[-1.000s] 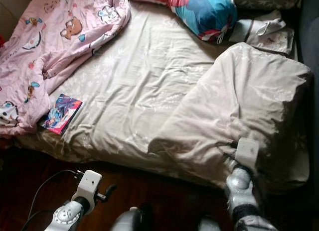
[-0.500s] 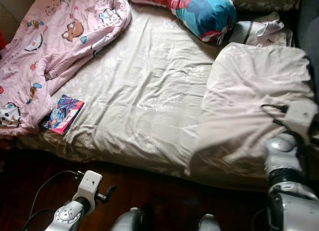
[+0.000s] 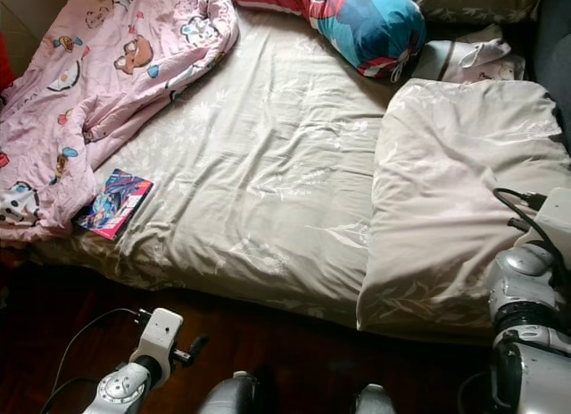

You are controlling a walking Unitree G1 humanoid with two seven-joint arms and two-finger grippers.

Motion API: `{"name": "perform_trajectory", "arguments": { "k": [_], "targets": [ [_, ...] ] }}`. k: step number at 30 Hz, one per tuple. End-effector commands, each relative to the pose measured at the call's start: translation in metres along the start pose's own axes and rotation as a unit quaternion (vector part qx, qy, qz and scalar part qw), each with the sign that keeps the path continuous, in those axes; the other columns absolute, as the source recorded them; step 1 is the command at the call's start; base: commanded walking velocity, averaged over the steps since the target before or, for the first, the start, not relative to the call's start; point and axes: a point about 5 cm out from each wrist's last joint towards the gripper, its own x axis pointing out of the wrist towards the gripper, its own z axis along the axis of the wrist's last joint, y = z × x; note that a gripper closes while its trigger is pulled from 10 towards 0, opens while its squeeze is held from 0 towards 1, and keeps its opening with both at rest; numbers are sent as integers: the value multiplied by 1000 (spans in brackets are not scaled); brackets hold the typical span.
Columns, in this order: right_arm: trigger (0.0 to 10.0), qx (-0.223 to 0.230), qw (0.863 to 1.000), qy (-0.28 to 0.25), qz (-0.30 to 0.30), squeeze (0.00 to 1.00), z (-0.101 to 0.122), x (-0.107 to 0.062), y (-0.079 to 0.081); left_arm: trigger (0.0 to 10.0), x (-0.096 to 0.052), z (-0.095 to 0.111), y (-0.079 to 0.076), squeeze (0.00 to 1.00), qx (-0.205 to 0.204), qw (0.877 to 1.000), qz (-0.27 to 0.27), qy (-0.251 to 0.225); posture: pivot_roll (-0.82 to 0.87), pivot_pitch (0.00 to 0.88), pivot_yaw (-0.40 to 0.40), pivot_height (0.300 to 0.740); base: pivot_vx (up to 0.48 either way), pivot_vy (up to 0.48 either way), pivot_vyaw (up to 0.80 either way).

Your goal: Clean up the room

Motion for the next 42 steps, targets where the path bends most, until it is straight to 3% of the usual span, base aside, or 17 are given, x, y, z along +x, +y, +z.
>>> {"name": "perform_trajectory", "arguments": {
  "k": [1,2,12,13,14,17,18,19,20,22,24,25,26,30,36,42],
  "targets": [
    [10000,8,1000,-12,-1,902,5,0,0,10000,-9,-18,3,0,-13,999,8,31,19,220,140,740,0,0,0],
    [10000,8,1000,-16,-2,1000,6,0,1,10000,-9,-19,2,0,-14,999,6,32,18,220,140,740,0,0,0],
    [10000,-3,999,-46,0,973,13,-1,2,10000,-9,-21,-3,0,-18,999,1,36,13,214,131,740,0,0,0],
    [10000,2,999,-52,6,824,14,-2,4,10000,-9,-21,-3,0,-18,999,1,36,13,214,131,740,0,0,0],
    [10000,15,997,-68,30,0,17,-5,11,10000,-9,-21,-4,0,-19,999,1,37,13,214,131,740,0,0,0],
    [10000,30,983,-109,142,0,21,-21,39,10000,-9,-23,-4,0,-21,999,4,41,0,207,119,740,0,0,0],
    [10000,30,983,-109,142,0,21,-21,39,10000,-9,-23,-4,0,-21,999,4,41,0,207,119,740,0,0,0],
    [10000,22,968,-112,225,0,11,-36,60,10000,-9,-23,-4,0,-24,999,7,44,-10,199,110,740,0,0,0],
    [10000,29,951,-83,296,0,-11,-55,79,10000,-9,-25,-4,0,-35,998,16,47,-12,195,105,740,0,0,0],
    [10000,37,945,-55,321,0,-29,-65,86,10000,-9,-26,-4,0,-49,997,26,51,-11,184,100,740,0,0,0],
    [10000,31,944,-5,329,0,-63,-78,87,10000,-9,-28,-1,0,-80,994,51,59,-14,172,93,740,0,0,0],
    [10000,30,944,4,330,0,-69,-80,86,10000,-9,-29,-1,0,-85,993,54,63,-21,147,86,740,0,0,0],
    [10000,1,943,35,331,0,-93,-88,81,10000,-10,-33,1,0,-110,989,72,73,-24,131,79,740,0,0,0],
    [10000,-37,933,108,341,0,-140,-105,67,10000,-13,-40,6,0,-149,979,104,96,-30,90,63,740,0,0,0],
    [10000,-89,920,161,346,0,-177,-117,47,10000,-17,-47,11,0,-176,968,135,120,-27,56,50,740,0,0,0],
    [10000,-105,900,196,374,0,-197,-134,42,10000,-23,-58,8,0,-186,963,140,139,-29,49,38,740,0,0,0]
  ]
}}
